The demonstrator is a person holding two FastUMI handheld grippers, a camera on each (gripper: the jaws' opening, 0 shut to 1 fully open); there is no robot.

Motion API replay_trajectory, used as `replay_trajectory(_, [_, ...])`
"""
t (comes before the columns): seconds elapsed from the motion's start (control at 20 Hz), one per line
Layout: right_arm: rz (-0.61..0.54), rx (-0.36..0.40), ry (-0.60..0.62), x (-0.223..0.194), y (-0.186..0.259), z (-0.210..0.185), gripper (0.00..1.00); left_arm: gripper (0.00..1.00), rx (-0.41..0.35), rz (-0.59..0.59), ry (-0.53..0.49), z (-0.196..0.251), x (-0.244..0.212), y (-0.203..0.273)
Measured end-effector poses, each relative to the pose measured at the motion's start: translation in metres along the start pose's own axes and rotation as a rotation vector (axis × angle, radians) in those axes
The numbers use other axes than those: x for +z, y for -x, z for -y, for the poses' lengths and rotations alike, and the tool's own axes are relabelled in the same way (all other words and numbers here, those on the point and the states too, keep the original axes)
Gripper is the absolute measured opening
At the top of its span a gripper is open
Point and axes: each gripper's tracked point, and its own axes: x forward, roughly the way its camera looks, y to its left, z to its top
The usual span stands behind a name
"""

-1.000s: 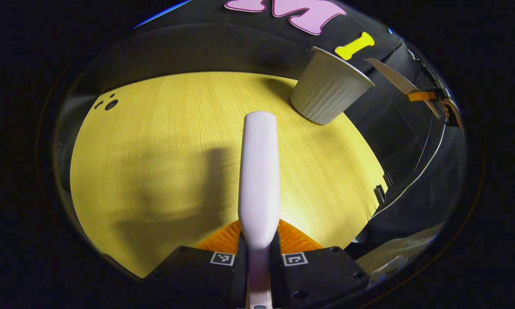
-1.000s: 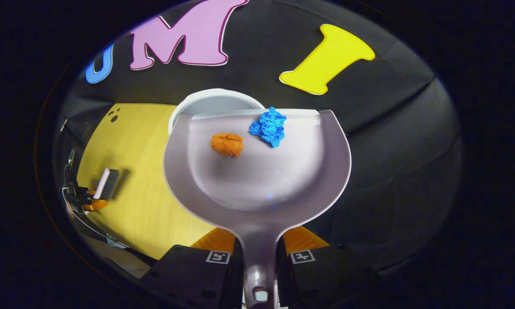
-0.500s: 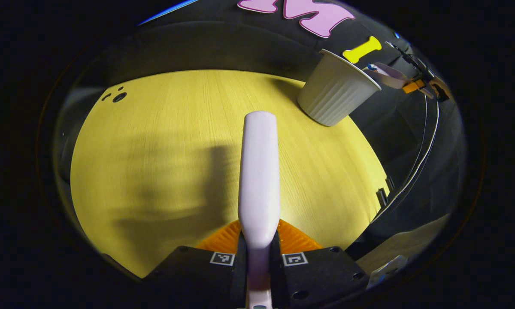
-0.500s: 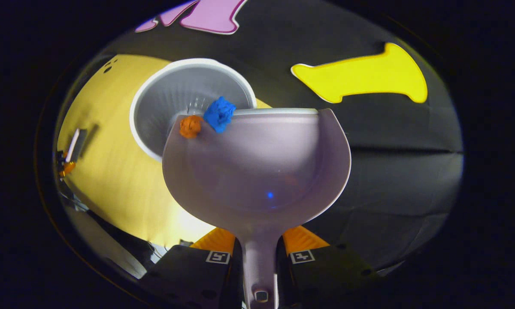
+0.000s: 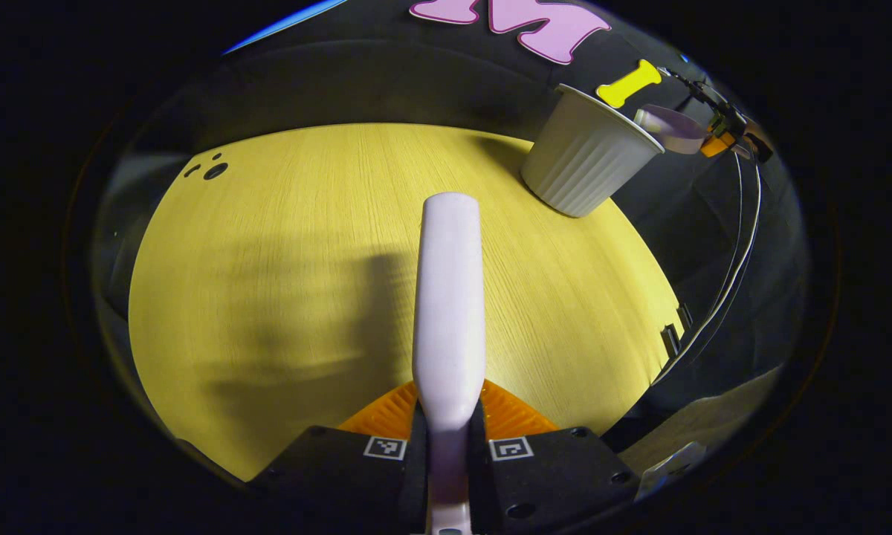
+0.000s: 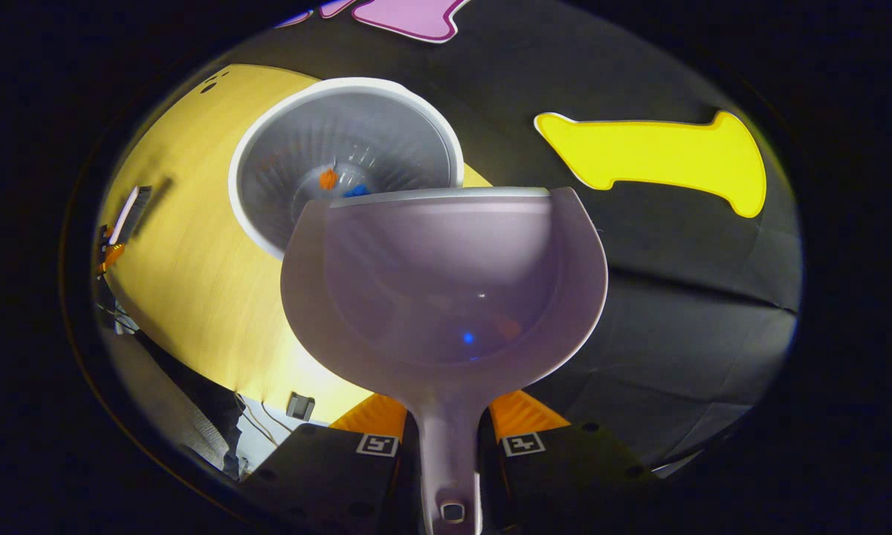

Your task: Pick up the small broom and dustpan from the desktop, sweep the trash into the dustpan with the broom, and then empty the trash into the garbage bin.

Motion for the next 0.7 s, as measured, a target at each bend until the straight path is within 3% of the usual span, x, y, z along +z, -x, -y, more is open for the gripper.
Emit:
replay_trajectory(0.25, [0.108,0.050,-0.089,-0.002,0.021,-0.007,0.39,0.24,0.034,-0.004,-0.011,-0.001,0.001,0.002])
replay_trajectory(0.3, [0.143,0.063,-0.097,-0.002,0.029,-0.011,0.32,0.24,0.041,-0.005,-0.014,-0.001,0.001,0.003])
replay_trajectory(0.4, [0.217,0.093,-0.117,-0.008,0.048,-0.022,0.39,0.24,0.056,-0.003,-0.014,-0.001,0.001,0.005])
replay_trajectory(0.45, [0.252,0.113,-0.131,-0.010,0.057,-0.032,0.35,0.26,0.066,-0.001,-0.013,-0.001,0.002,0.005])
replay_trajectory(0.65, [0.367,0.198,-0.137,-0.030,0.085,-0.081,0.39,0.25,0.107,0.005,-0.011,-0.002,0.002,0.010])
replay_trajectory(0.7, [0.387,0.222,-0.140,-0.036,0.087,-0.098,0.36,0.26,0.115,0.004,-0.011,-0.002,0.001,0.011])
